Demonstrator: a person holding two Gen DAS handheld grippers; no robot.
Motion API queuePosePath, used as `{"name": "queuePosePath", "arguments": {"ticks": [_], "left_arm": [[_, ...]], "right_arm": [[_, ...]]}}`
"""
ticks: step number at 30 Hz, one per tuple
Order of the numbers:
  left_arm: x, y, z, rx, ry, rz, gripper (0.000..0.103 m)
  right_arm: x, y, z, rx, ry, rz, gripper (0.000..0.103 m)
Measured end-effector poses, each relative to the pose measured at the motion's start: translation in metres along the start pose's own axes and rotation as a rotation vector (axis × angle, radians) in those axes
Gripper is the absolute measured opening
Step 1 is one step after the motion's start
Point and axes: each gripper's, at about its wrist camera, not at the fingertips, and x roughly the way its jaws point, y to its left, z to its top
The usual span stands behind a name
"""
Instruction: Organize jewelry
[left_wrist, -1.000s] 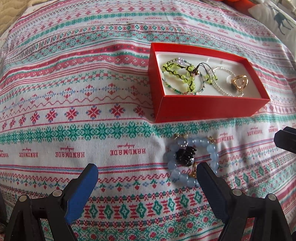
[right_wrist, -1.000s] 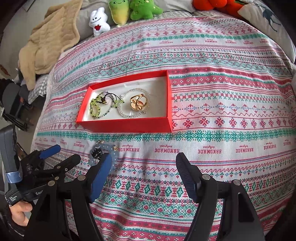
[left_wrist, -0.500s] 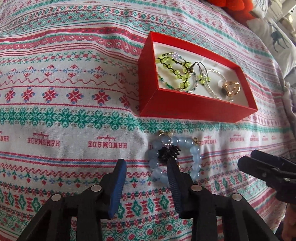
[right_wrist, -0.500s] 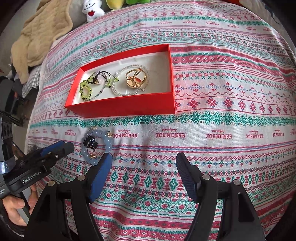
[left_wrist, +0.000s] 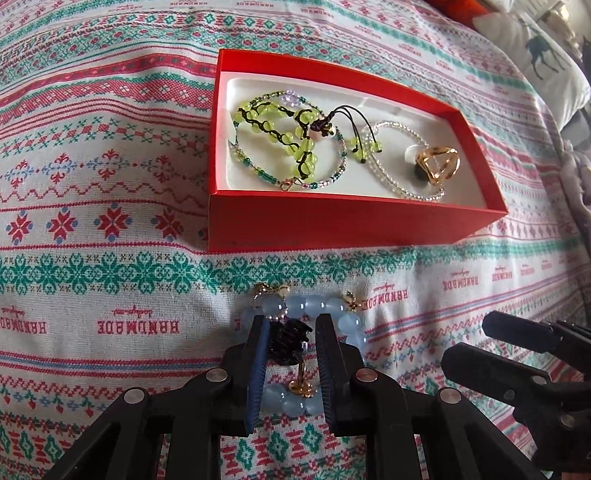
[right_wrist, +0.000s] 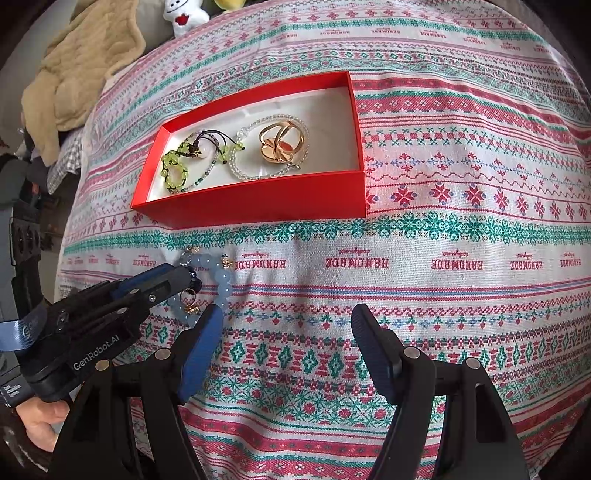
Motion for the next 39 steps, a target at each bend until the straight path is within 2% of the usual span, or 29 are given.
{"name": "queuePosePath", "arguments": {"ticks": [6,10,13,24,28,29,31,33,39], "left_arm": [[0.009,-0.001,0.0,-0.008,0.008,0.033,0.02],[0.008,-0.002,0.001,-0.014,-0.006,0.038,0.01],[0.005,-0.002,0.002,-0.015,-0.014,0.034,0.01],[-0.038,0.015,-0.008,-0.004,-0.092,0.019,0.01],[-0.044,0.03,-0.012,-0.019,-0.095,0.03,0.01],[-0.045,0.033,-0.013,-0.022,-0.093,0.036,0.01],[-0.044,0.041,-0.016,-0.03,-0.085,0.045,0.01],[-0.044,0.047,-0.019,-0.041,-0.079,0.048,0.01],[-0.045,0.061,-0.026,-0.055,-0.065,0.059,0.01]], "right_arm": [[-0.001,-0.005,0.0,0.007,0.001,-0.001,0.075],[-0.001,-0.006,-0.001,0.005,0.002,-0.002,0.075],[0.0,-0.005,-0.001,0.003,0.002,-0.004,0.075],[0.012,0.015,0.0,-0.024,0.007,0.004,0.075],[0.018,0.026,0.001,-0.036,0.001,0.036,0.074],[0.02,0.028,0.002,-0.039,0.0,0.047,0.071],[0.025,0.033,0.002,-0.046,0.003,0.054,0.058],[0.031,0.037,0.003,-0.053,0.009,0.048,0.041],[0.044,0.049,0.005,-0.074,0.004,0.033,0.026]]}}
